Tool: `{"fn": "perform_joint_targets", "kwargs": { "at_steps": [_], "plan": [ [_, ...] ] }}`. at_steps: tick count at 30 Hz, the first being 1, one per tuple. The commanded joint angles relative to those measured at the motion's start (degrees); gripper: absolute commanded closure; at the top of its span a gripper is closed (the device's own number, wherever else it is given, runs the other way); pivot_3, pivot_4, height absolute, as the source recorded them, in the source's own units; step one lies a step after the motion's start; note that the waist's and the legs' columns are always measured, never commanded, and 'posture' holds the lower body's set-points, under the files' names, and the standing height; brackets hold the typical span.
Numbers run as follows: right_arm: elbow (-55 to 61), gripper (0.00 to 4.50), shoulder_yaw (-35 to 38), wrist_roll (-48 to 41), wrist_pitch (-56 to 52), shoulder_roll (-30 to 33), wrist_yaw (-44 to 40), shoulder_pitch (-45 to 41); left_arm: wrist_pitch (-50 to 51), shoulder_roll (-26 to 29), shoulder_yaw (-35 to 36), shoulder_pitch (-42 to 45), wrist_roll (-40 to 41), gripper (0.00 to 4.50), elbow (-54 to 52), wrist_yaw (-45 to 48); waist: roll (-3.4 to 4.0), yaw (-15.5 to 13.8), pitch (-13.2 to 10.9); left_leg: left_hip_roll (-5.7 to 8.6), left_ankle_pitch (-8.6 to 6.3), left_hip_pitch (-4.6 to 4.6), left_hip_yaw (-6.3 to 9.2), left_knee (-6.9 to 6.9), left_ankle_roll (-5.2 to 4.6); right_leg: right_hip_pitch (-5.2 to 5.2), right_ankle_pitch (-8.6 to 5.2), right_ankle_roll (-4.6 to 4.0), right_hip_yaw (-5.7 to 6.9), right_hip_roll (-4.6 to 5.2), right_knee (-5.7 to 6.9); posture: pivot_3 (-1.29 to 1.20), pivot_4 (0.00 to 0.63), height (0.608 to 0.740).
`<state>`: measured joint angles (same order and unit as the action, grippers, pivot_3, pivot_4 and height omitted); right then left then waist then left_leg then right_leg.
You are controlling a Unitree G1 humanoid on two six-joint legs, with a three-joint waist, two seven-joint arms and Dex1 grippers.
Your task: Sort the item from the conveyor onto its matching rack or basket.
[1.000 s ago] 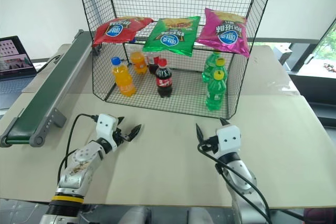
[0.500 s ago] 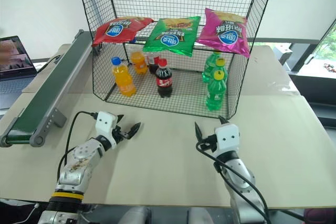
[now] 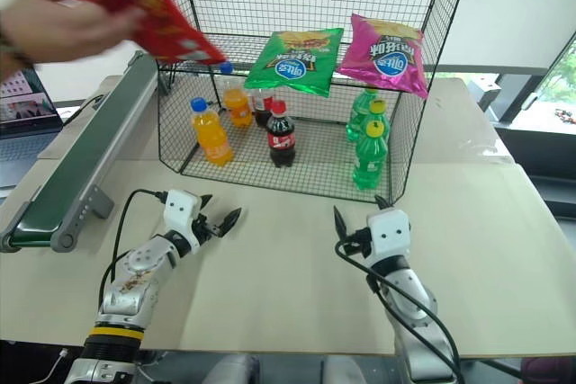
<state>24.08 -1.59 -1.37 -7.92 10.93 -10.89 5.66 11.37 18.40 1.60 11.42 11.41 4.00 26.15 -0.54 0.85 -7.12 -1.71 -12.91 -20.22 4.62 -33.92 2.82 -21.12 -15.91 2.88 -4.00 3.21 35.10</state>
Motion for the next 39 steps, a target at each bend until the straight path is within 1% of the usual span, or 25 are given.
{"fn": "perform_joint_targets", "kwargs": {
  "at_steps": [1,5,10,20,25,30,33,36,39],
  "plan": [
    [0.92,0.0,0.76,-0.51,0.85,0.3,-0.37,-1.28,-0.36,1.06,1.81,0.17,0.26,0.09,-2.99,-0.3,0.0,-0.02,0.01,0.0,0.0,0.0,0.0,0.0,0.0,0.0,0.0,0.0,0.0,0.0,0.0,0.0,0.15,0.738],
    [-0.48,0.0,0.63,-0.75,1.22,0.24,-0.88,-2.0,-0.87,1.41,2.17,-1.1,-0.4,0.09,-3.04,-0.86,0.01,0.02,0.07,0.0,0.0,0.01,0.0,0.0,0.0,0.0,0.01,-0.02,0.0,0.0,0.01,0.0,0.15,0.738],
    [-0.64,0.0,0.51,-1.15,0.93,0.26,-1.72,-2.8,-0.1,1.31,2.35,-2.56,-0.16,0.09,-5.5,-1.48,0.02,-0.03,0.08,0.0,-0.01,0.0,0.0,-0.01,-0.03,0.0,0.02,-0.04,0.0,0.0,0.01,0.0,0.15,0.738],
    [-1.22,0.0,0.43,-1.39,1.2,-0.14,-2.44,-2.53,0.83,1.81,2.58,-2.5,0.17,0.09,-7.29,-1.34,0.04,-0.01,0.1,0.0,-0.02,0.01,0.01,-0.02,-0.03,0.02,0.03,-0.05,0.0,0.0,0.02,0.0,0.15,0.738],
    [-1.62,0.0,0.4,-1.73,0.34,0.16,-3.59,-4.26,2.52,2.77,5.07,-4.06,2.74,0.09,-8.95,-0.17,0.05,0.12,0.1,0.0,-0.02,0.02,0.0,-0.02,-0.03,0.02,0.03,-0.05,0.01,-0.01,0.02,0.0,0.15,0.738],
    [-3.11,0.0,0.88,-3.24,0.22,1.96,-6.33,-6.19,6.76,4.51,7.03,-7.59,7.1,0.09,-16.55,1.86,0.04,0.17,0.1,-0.01,-0.03,0.01,0.01,-0.02,-0.05,0.01,0.19,-0.33,0.01,0.0,0.02,0.0,0.15,0.738],
    [-3.05,0.0,1.12,-5.0,-0.58,3.73,-9.06,-8.19,10.07,6.74,9.22,-11.53,9.11,0.09,-22.13,2.35,0.05,0.22,0.1,-0.01,-0.03,0.01,-0.01,-0.02,-0.05,0.02,0.19,-0.33,0.0,0.01,0.01,0.0,0.15,0.738],
    [-0.94,0.0,1.28,-8.81,-2.87,6.73,-14.01,-9.52,16.6,8.69,15.83,-15.61,15.12,0.09,-29.28,1.16,0.04,0.41,0.09,-0.07,-0.05,0.02,0.0,-0.02,-0.08,0.01,0.19,-0.34,0.0,-0.03,0.02,0.0,0.15,0.738],
    [0.88,0.0,0.72,-12.25,-5.02,8.8,-17.48,-10.83,21.72,9.58,21.37,-17.58,21.06,0.09,-33.11,0.02,0.03,0.26,0.09,-0.09,-0.08,0.02,0.0,-0.03,-0.13,0.02,0.18,-0.33,0.01,-0.04,0.02,0.0,0.15,0.738]
  ]
}}
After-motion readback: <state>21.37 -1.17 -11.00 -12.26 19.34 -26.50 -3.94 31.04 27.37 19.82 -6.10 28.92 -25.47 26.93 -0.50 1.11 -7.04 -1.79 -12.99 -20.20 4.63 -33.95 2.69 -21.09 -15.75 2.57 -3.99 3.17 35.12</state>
